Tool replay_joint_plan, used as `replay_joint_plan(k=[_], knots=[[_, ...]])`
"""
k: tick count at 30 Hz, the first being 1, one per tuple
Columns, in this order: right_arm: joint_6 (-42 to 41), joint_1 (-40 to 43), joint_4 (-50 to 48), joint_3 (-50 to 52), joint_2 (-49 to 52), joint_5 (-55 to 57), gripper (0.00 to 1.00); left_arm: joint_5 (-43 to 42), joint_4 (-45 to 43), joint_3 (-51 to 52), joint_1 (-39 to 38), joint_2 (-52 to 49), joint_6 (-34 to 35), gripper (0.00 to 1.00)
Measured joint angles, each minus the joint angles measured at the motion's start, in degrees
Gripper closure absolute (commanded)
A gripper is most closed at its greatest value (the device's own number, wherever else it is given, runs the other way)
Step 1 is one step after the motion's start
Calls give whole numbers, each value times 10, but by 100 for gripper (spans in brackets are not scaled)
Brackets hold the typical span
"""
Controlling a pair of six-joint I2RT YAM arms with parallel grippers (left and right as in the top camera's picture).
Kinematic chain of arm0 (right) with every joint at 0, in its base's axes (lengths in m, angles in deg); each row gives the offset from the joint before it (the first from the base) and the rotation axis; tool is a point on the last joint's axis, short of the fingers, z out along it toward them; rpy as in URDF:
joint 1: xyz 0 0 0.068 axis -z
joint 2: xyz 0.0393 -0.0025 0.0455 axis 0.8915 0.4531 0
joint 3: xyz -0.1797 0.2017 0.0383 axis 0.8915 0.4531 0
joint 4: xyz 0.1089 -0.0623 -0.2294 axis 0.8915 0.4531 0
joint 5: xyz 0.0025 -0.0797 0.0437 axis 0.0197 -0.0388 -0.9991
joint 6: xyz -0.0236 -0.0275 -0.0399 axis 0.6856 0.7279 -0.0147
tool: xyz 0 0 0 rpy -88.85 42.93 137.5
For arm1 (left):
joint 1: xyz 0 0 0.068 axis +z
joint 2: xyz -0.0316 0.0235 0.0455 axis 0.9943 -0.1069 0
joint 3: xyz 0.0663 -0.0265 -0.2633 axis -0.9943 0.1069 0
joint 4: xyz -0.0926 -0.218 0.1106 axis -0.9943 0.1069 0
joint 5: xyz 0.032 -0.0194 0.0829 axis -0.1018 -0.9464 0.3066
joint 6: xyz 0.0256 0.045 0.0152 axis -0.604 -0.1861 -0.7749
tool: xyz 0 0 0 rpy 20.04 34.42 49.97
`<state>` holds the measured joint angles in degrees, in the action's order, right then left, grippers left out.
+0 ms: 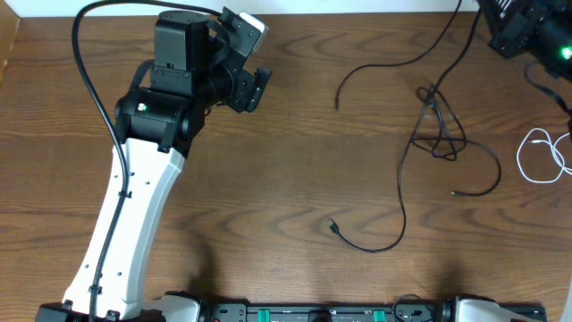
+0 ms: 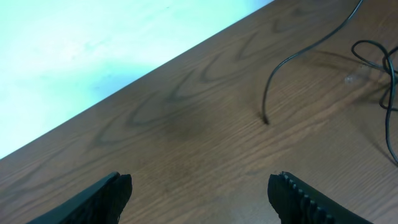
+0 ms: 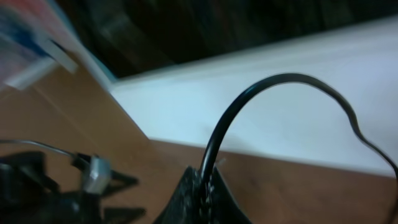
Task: Untangle cables
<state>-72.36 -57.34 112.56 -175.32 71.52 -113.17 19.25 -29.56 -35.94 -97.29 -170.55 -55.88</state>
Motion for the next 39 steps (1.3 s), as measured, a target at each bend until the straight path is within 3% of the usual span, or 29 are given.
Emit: replay_joint_plan(k=[9, 17, 26, 31, 36, 39], knots=[[-162, 0, -253, -6, 3, -117, 99, 0, 0, 0, 0, 0, 0, 25], [-242, -12, -331, -7, 14, -189, 99, -4, -1, 0, 0, 0, 0, 25], [-252, -43, -363, -10, 89, -301, 99, -4, -1, 0, 0, 0, 0, 24], [-307, -123, -494, -8, 193, -385, 99, -4, 0, 0, 0, 0, 0, 25], [-348, -212, -529, -7, 234, -422, 98, -4, 1, 0, 0, 0, 0, 25], [-357, -221, -542, -7, 233, -436, 98, -4, 2, 0, 0, 0, -3, 25]])
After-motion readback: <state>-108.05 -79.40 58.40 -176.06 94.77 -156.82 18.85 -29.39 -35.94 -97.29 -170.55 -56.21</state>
